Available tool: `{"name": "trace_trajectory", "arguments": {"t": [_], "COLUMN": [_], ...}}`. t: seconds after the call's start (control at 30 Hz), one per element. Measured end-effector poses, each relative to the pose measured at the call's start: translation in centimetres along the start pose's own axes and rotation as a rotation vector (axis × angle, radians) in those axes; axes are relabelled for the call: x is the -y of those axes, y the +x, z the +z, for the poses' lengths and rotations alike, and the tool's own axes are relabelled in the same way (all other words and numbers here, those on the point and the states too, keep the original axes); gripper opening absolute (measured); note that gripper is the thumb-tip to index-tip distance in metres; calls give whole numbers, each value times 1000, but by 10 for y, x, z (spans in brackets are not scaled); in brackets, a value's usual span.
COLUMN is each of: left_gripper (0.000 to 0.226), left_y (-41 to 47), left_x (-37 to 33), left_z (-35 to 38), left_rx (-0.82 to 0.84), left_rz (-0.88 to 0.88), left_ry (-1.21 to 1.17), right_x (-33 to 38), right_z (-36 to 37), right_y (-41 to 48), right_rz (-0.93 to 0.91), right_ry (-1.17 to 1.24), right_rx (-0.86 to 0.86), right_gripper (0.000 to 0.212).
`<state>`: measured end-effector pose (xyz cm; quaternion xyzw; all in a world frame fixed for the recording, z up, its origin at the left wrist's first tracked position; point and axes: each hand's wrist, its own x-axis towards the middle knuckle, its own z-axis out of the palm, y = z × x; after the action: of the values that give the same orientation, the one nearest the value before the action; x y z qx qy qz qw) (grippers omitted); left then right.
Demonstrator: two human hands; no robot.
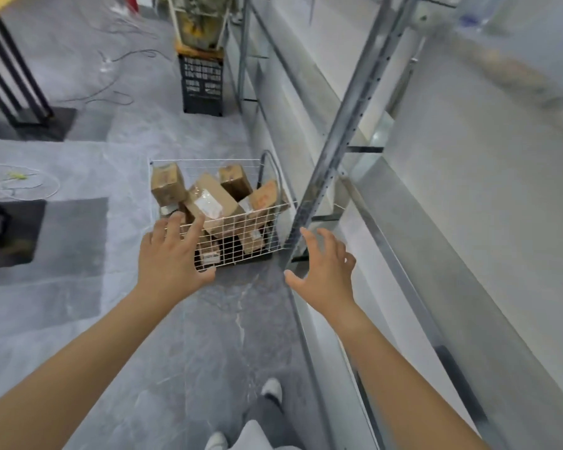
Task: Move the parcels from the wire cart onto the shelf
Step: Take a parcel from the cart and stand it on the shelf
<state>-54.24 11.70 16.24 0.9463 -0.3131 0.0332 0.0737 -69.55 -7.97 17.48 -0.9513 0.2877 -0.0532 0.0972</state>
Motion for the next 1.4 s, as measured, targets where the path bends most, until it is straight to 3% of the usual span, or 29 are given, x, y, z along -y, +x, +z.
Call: {"name": "trace_trajectory", "arguments": {"t": [0.43,0.77,1.03,1.4], "left_gripper": [98,92,94,86], "left_y": [142,269,304,368], "left_x": [64,78,115,177], "left_z": [55,99,131,166], "left_rx": [65,239,364,479], "left_rz": [-174,-321,-391,-356], "left_ry": [48,9,-12,-46], "right_x": [40,44,56,89], "right_z": [56,101,142,229], "right_y": [200,348,410,471], "right_rz": [-133,-171,-97,77], "right_ry": [51,59,114,315], "right_rx": [137,407,599,739], "right_gripper": [76,76,78,56]}}
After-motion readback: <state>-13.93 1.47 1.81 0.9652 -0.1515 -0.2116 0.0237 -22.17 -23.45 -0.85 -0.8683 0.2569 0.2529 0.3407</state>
